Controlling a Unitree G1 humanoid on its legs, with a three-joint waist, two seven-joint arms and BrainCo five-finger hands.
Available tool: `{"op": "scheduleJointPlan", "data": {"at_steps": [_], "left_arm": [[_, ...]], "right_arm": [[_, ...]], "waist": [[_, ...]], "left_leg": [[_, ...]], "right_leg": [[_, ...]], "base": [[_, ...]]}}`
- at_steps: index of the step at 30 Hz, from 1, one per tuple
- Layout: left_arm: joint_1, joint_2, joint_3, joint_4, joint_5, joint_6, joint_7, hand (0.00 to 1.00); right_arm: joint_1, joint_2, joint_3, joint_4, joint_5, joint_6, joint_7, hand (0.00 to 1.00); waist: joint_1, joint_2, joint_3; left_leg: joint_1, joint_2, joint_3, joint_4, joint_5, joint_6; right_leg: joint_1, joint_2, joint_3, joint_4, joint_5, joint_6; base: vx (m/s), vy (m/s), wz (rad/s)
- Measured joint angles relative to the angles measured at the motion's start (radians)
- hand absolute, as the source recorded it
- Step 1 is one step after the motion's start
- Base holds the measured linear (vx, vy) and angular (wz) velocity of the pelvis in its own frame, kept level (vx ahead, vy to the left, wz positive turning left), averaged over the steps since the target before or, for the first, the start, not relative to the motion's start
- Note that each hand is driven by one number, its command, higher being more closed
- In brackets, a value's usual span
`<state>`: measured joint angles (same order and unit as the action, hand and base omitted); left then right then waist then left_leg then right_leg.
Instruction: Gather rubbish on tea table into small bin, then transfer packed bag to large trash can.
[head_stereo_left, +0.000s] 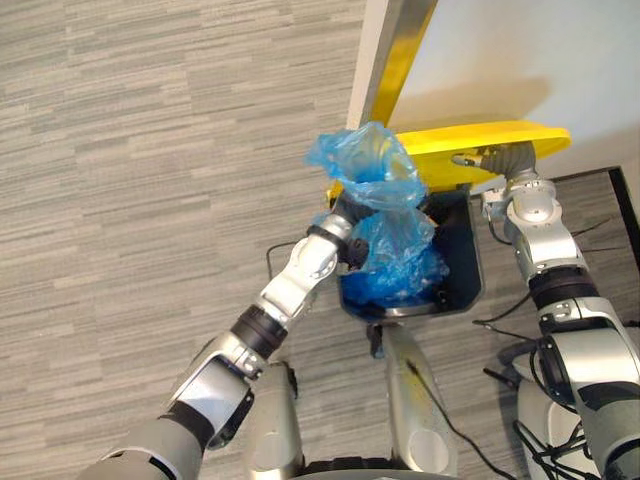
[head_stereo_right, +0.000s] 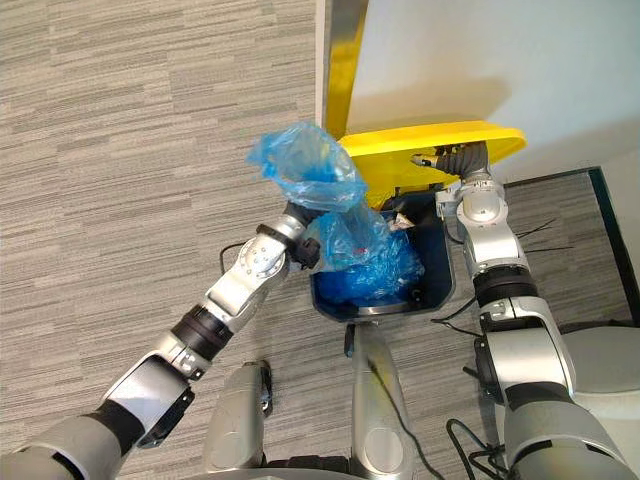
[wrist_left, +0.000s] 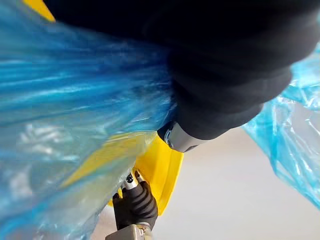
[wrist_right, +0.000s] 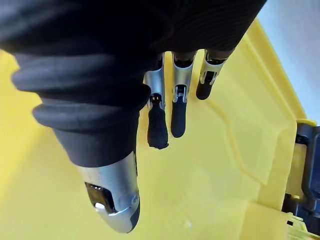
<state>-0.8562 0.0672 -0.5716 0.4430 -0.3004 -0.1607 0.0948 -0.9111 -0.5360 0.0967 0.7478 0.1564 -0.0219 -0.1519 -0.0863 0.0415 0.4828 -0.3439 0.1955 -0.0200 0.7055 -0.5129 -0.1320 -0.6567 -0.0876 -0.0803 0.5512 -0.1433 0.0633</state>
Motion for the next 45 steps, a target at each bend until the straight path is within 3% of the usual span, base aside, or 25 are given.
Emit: {"op": "scheduleJointPlan", "data": {"at_steps": [6,18,32,38,39,43,45], "left_arm": [[-0.093,-0.065,-0.015,0.114,0.038,0.001,0.001,1.0],[-0.152,-0.144,-0.048,0.158,0.037,0.006,0.022,1.0],[-0.203,-0.211,-0.086,0.161,0.041,0.02,0.021,1.0],[-0.182,-0.208,-0.004,0.237,0.221,-0.019,-0.007,1.0],[-0.182,-0.208,0.008,0.241,0.247,-0.023,-0.007,0.0],[-0.18,-0.208,0.063,0.249,0.408,-0.028,0.004,0.0],[-0.18,-0.209,0.096,0.276,0.453,-0.023,0.02,0.0]], "right_arm": [[-0.018,0.039,0.004,0.02,0.0,0.0,-0.002,0.0],[-0.008,0.098,0.021,0.006,0.0,0.0,-0.023,0.0],[0.126,0.143,-0.082,-0.187,0.0,-0.001,-0.023,0.0],[0.165,0.183,-0.092,-0.207,0.001,-0.003,-0.024,0.0],[0.165,0.189,-0.085,-0.215,0.001,-0.003,-0.023,0.0],[0.167,0.215,-0.04,-0.268,0.001,-0.002,-0.024,0.0],[0.169,0.217,-0.01,-0.285,0.0,0.002,-0.025,0.0]], "waist": [[-0.01,0.003,0.009],[-0.01,0.003,0.009],[-0.001,0.002,0.008],[0.021,-0.01,0.0],[0.022,-0.014,-0.002],[0.042,-0.04,-0.017],[0.048,-0.041,-0.018]], "left_leg": [[0.014,-0.005,0.046,-0.026,0.003,0.005],[0.003,-0.004,0.04,-0.038,0.008,0.012],[-0.029,0.015,0.036,-0.022,0.007,0.01],[-0.064,0.064,0.052,0.04,-0.006,-0.005],[-0.077,0.07,0.051,0.052,-0.01,-0.008],[-0.131,0.108,0.061,0.091,-0.018,-0.02],[-0.148,0.123,0.069,0.106,-0.02,-0.025]], "right_leg": [[-0.01,0.001,0.032,-0.017,0.01,-0.015],[-0.016,0.002,0.029,-0.032,0.018,-0.015],[-0.044,0.018,0.027,-0.021,0.017,-0.014],[-0.068,0.052,0.021,0.001,0.016,-0.013],[-0.08,0.056,0.02,0.007,0.016,-0.012],[-0.13,0.092,0.023,0.008,0.031,0.008],[-0.145,0.104,0.022,0.006,0.036,0.004]], "base": [[0.04,0.037,-0.13],[0.0,-0.001,0.0],[0.0,-0.001,0.0],[-0.03,-0.05,-0.08],[-0.05,-0.068,-0.15],[-0.05,-0.074,-0.2],[-0.03,-0.057,-0.14]]}}
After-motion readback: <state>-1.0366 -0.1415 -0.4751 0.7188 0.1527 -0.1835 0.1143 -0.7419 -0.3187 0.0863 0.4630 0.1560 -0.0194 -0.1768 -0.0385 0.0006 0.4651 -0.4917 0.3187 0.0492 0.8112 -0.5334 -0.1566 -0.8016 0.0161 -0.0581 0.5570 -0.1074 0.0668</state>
